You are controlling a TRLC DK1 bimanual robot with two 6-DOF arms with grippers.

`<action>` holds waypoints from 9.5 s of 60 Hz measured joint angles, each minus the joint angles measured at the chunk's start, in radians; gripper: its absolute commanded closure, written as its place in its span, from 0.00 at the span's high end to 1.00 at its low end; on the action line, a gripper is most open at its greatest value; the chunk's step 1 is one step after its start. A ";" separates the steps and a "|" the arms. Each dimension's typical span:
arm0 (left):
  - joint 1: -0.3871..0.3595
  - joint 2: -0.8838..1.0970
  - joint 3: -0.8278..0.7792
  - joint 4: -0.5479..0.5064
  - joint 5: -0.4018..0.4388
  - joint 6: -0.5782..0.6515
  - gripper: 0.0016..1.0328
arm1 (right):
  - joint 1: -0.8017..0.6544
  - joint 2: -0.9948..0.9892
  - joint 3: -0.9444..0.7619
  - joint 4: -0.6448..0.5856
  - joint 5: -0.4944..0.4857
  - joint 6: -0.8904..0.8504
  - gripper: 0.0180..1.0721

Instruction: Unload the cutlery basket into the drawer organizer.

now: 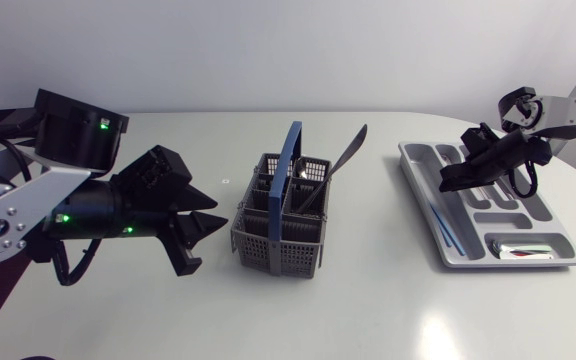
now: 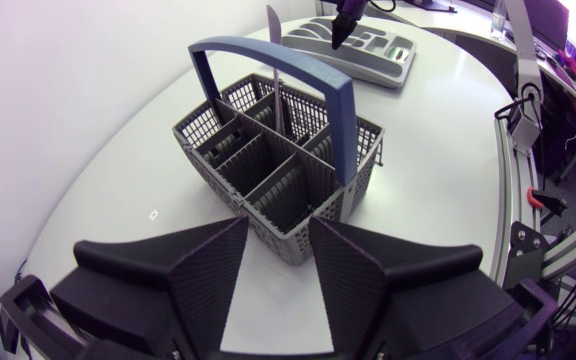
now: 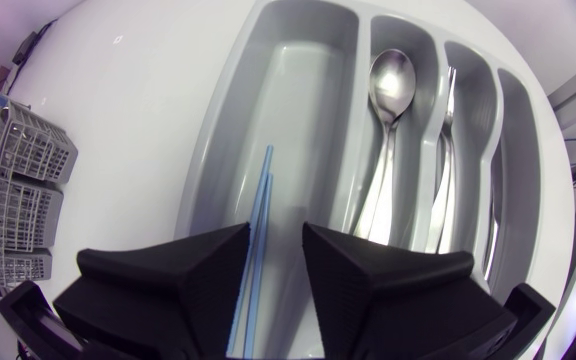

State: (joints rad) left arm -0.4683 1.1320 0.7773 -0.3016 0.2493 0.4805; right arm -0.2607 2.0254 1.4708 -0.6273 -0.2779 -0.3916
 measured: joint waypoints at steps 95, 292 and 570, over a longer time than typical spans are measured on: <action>-0.037 -0.020 -0.053 0.030 0.000 0.000 0.45 | 0.561 -0.176 -0.202 0.409 -0.215 0.233 0.21; -0.183 -0.019 -0.065 0.043 -0.135 -0.001 0.45 | -0.232 0.267 0.322 0.143 0.265 -0.012 0.26; 0.189 0.376 -0.015 0.233 0.051 0.145 0.32 | 0.571 -0.370 -0.431 0.193 -0.203 0.154 0.15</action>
State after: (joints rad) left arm -0.2794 1.5078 0.7624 -0.0685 0.3000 0.6258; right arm 0.3099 1.6558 1.0393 -0.4343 -0.4809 -0.2371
